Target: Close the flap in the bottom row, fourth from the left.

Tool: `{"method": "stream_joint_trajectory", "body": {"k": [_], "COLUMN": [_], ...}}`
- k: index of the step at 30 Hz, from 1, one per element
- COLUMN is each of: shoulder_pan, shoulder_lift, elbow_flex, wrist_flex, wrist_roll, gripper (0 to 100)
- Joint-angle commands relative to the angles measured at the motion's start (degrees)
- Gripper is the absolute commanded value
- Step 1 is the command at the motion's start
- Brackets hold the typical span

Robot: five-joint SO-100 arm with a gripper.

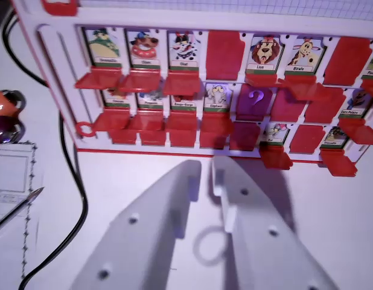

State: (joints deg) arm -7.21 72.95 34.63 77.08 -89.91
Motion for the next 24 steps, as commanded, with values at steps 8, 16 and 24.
{"method": "stream_joint_trajectory", "body": {"k": [8,16,24], "shoulder_pan": [-2.55,-2.81,-2.72], "shoulder_lift": [21.80,33.57,46.67], "elbow_flex": [7.65,18.98,33.93], "wrist_flex": [2.64,3.34,1.58], "wrist_roll": [-0.18,-0.18,-0.53], "gripper": [2,2,2]}}
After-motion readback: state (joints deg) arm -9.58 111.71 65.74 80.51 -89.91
